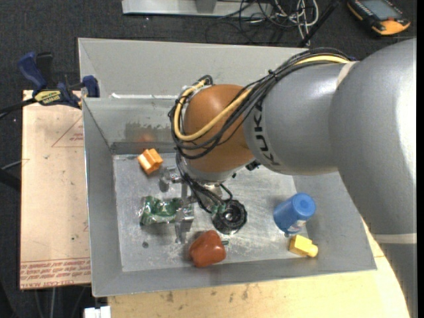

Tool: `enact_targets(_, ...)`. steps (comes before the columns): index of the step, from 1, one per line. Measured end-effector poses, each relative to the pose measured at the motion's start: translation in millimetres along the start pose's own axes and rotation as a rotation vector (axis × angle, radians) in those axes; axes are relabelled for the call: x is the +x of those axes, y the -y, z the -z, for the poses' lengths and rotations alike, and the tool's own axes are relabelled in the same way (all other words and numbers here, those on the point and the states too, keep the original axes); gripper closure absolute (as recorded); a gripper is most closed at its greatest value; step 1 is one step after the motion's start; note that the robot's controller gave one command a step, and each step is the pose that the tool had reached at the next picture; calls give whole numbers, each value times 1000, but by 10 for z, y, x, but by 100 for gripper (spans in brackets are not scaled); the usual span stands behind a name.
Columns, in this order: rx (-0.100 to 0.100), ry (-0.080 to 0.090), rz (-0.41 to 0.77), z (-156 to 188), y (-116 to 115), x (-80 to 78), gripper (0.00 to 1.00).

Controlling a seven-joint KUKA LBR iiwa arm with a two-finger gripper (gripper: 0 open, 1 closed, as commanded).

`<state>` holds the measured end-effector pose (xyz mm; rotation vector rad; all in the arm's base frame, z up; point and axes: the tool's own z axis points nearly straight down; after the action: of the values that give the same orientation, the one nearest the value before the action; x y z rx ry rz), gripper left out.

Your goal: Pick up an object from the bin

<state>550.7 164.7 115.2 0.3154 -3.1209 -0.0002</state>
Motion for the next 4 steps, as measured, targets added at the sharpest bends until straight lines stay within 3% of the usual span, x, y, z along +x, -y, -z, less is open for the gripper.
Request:
enact_targets(1,0,5,-184,20,82,40,0)
enact_targets(2,-1,7,-136,-375,18,90,0)
enact_targets(3,-6,5,-143,-540,3,81,100)
enact_targets(4,-6,9,-146,-525,7,78,100)
